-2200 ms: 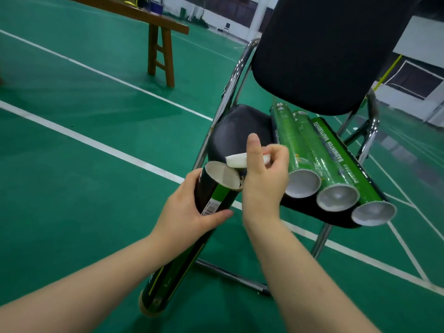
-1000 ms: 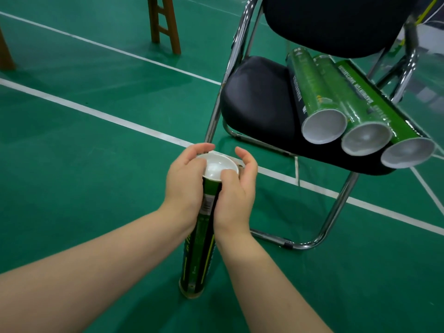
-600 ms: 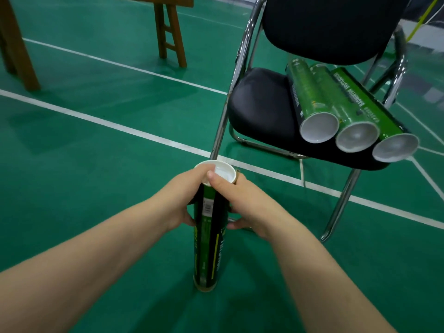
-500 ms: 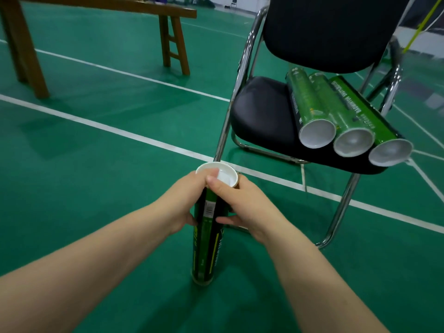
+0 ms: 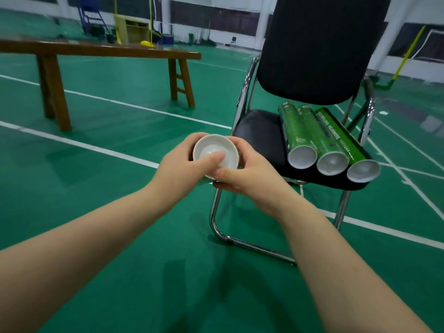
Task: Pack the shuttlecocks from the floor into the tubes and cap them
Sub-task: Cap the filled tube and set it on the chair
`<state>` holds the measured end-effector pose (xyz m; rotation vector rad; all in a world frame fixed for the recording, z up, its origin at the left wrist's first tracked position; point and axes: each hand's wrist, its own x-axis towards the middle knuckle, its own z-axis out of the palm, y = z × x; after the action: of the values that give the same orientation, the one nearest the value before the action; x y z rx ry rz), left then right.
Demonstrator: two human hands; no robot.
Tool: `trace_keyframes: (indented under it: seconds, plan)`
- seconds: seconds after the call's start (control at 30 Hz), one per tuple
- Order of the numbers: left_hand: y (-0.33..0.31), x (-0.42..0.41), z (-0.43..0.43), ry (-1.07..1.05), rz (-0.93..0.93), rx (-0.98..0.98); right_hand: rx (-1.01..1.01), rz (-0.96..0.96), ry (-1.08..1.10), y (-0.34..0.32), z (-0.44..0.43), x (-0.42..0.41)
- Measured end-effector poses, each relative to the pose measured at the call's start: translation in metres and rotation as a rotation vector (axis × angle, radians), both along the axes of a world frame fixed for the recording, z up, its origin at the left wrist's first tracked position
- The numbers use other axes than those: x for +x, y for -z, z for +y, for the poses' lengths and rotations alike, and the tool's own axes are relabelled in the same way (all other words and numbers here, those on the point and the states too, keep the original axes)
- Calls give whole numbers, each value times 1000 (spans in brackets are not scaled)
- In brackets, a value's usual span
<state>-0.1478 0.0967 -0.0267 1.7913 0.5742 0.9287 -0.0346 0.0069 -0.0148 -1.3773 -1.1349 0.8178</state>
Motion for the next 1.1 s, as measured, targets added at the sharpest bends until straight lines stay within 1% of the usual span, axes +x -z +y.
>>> trace_keyframes:
  seconds: [0.1,0.23,0.3,0.4,0.53,0.7,0.8,0.87,1.0,1.1]
  plan:
    - [-14,-3,-1,-29,-44,166,94,-96,-6,-17,-1,-4]
    - [-26,2,2,-5,-98,379,246,-224,51,-30,-7,-3]
    - [-28,9,5,25,-90,470,281,-339,101,-30,-10,1]
    - [-29,27,8,74,-41,515,278,-495,207,-23,-14,16]
    - [-19,63,9,98,48,596,288,-578,290,-3,-16,47]
    - [11,109,11,119,110,591,179,-659,365,22,-17,82]
    - [29,134,19,162,143,574,92,-860,513,41,-9,101]
    - [40,150,27,197,157,579,53,-948,639,58,1,110]
    - [55,177,46,286,188,637,167,-1051,900,88,23,127]
    - [58,195,55,324,198,694,206,-1048,992,96,33,135]
